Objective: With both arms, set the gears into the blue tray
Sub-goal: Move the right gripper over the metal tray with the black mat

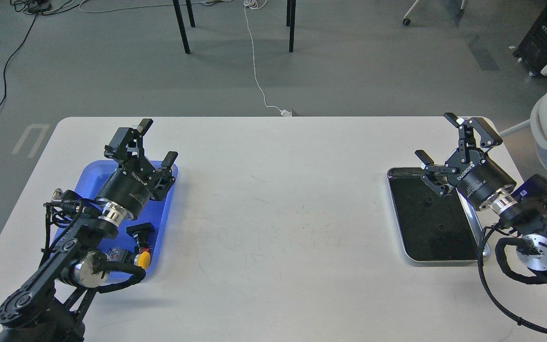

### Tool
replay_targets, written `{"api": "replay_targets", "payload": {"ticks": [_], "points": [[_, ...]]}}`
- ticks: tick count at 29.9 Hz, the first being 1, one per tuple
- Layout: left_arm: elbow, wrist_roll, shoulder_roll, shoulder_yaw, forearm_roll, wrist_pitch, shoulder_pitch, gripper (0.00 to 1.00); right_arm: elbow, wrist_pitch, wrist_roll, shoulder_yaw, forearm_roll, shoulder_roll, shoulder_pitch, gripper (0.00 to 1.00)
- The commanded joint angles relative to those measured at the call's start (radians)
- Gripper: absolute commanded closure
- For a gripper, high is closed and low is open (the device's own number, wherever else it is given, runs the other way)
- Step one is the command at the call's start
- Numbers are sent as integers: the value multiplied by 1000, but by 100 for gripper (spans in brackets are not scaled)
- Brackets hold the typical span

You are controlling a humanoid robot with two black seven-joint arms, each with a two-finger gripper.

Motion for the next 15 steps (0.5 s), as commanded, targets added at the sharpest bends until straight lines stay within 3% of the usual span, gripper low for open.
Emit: {"api": "replay_targets", "payload": {"ticks": [1,9,15], "points": [[-6,2,0,6,-1,1,0,2,4,2,0,-2,-28,-9,-4,1],[4,-1,3,17,4,-11,-20,2,41,1,0,7,-149,-43,5,1],[-3,-1,21,18,12,-9,-57,2,122,-11,0,4,-444,-159,41,1]]}}
